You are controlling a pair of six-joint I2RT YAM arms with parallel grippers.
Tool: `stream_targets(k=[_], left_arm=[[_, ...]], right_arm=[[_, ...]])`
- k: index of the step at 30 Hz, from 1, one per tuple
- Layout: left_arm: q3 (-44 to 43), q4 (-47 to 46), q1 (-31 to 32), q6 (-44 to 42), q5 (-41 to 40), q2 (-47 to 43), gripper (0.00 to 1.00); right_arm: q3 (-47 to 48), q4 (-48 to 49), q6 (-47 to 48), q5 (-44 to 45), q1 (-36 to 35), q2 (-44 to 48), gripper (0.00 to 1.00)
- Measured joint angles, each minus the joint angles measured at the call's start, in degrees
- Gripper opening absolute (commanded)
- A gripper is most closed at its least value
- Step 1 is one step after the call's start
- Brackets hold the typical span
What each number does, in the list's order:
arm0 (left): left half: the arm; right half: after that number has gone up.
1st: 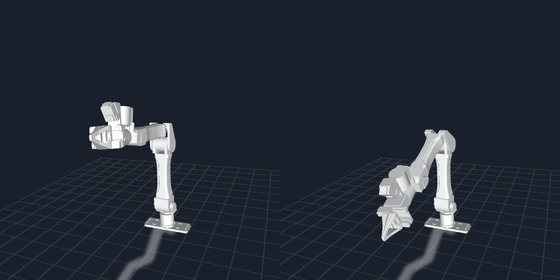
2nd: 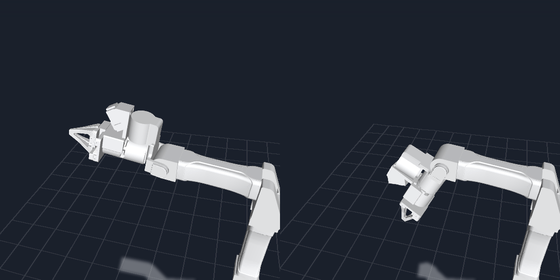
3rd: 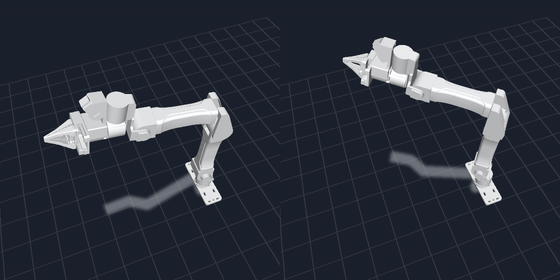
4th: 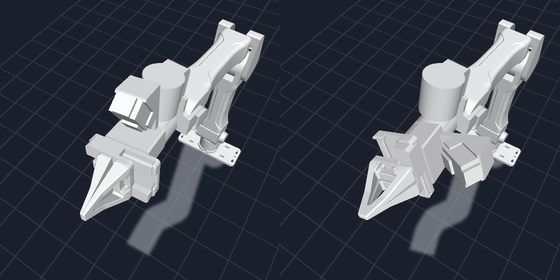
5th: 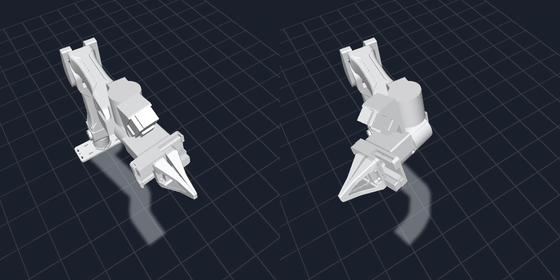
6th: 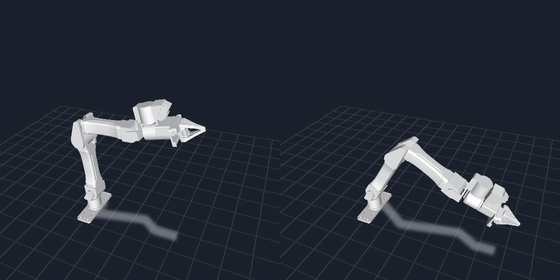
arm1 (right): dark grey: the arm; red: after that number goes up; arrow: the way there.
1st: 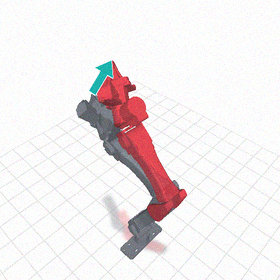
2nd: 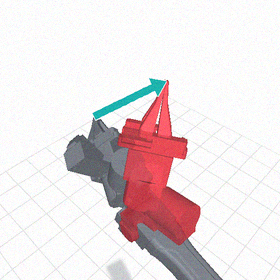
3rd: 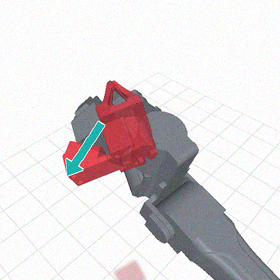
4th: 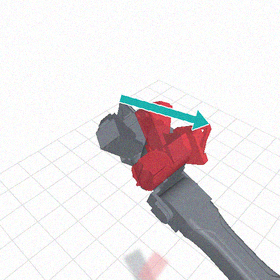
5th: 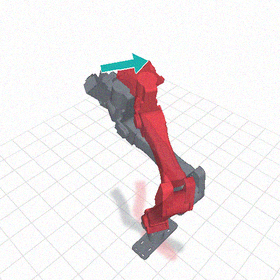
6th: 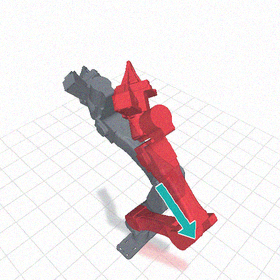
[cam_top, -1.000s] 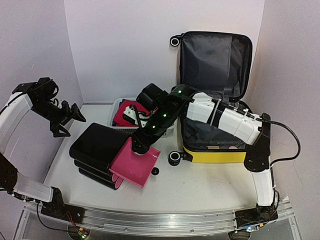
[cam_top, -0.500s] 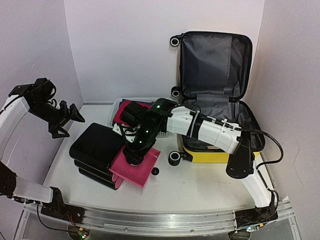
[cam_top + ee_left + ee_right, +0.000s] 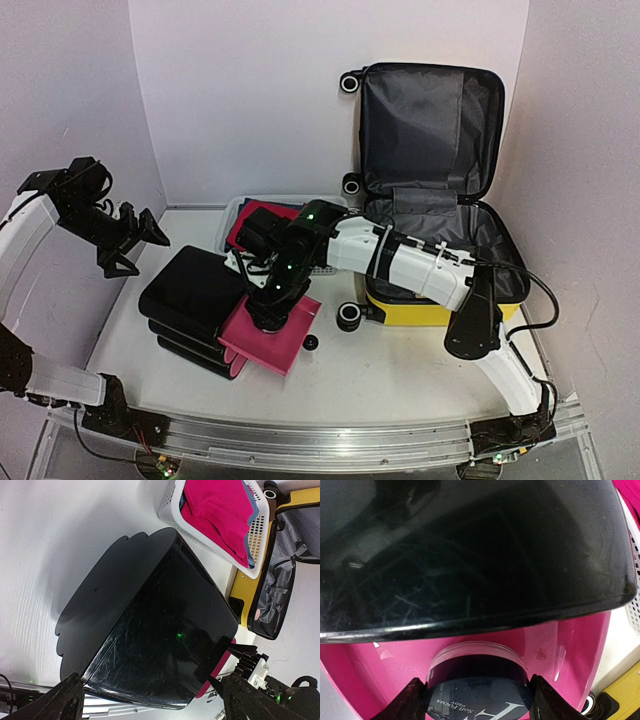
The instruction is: Open, take out, and arrange the luggage
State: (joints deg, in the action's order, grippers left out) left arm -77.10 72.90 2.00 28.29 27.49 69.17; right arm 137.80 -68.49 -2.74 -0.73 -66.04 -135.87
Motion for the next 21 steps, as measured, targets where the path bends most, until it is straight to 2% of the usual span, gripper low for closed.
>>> stream_targets(k=[5,21], left_arm=[[0.79,-0.33,0.0,-0.02,-0.02,-0.33,0.97],[1.55,-0.48,0.0,-0.02,-0.17,-0.5,0.98]], right_arm=[[0.9,-0.44,0.02,-0.02,0.0,-0.42,0.55],[3.41,-1.53,2.64,-0.02,0.0,-1.05,0.83]])
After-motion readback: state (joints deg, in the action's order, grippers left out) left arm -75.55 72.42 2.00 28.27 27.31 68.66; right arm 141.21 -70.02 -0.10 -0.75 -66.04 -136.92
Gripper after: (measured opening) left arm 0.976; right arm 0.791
